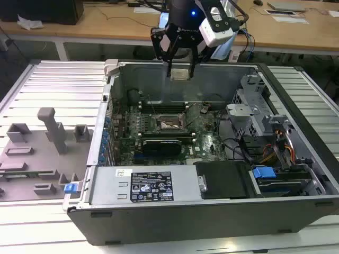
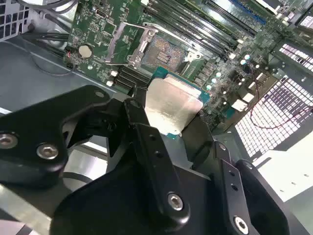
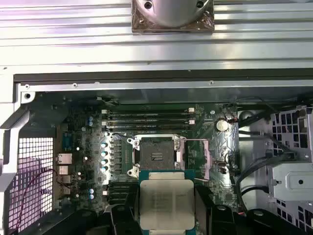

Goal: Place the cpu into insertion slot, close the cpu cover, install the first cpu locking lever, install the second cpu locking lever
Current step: 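Place the cpu into insertion slot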

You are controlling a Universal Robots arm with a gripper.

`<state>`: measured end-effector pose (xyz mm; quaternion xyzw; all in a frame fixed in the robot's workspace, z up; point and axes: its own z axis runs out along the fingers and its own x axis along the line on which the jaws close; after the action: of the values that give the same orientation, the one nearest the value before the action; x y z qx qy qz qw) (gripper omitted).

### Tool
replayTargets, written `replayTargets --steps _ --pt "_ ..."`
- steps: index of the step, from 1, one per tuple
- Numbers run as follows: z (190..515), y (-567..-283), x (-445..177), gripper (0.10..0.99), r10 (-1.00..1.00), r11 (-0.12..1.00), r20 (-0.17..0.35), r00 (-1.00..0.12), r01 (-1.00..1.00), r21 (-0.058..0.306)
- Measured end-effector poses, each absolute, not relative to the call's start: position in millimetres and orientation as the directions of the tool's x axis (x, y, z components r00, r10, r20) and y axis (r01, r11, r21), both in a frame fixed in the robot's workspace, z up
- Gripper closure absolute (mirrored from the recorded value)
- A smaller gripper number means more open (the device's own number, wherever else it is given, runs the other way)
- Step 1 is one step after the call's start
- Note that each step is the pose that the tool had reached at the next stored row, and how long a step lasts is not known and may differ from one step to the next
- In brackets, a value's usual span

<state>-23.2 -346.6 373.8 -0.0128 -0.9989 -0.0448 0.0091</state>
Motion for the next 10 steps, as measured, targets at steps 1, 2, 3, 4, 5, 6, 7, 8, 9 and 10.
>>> replayTargets --steps 1,2,3,4,5,6,7,8,9,10 --pt "373.9 -346.6 -23.2 0.545 0.025 0.996 0.019 -1.000 0.026 0.089" --pt "373.9 -346.6 -23.4 0.545 0.025 0.996 0.017 -1.000 0.026 0.089" --pt "373.8 -346.6 -23.4 0.545 0.025 0.996 0.016 -1.000 0.026 0.089" --pt "373.8 -346.6 -23.4 0.545 0.025 0.996 0.016 -1.000 0.026 0.089" --pt "373.8 -346.6 -23.4 0.545 0.025 0.996 0.016 -1.000 0.026 0.089" --pt "373.8 -346.6 -23.4 0.545 0.025 0.996 0.015 -1.000 0.026 0.089" --pt "373.8 -346.6 -23.4 0.545 0.025 0.996 0.015 -1.000 0.026 0.089" --pt "373.8 -346.6 -23.4 0.545 0.025 0.996 0.015 -1.000 0.026 0.089" --pt "372.8 -346.6 -23.4 0.545 0.025 0.996 0.015 -1.000 0.026 0.089" --pt "370.6 -346.6 -23.4 0.545 0.025 0.996 0.015 -1.000 0.026 0.089"
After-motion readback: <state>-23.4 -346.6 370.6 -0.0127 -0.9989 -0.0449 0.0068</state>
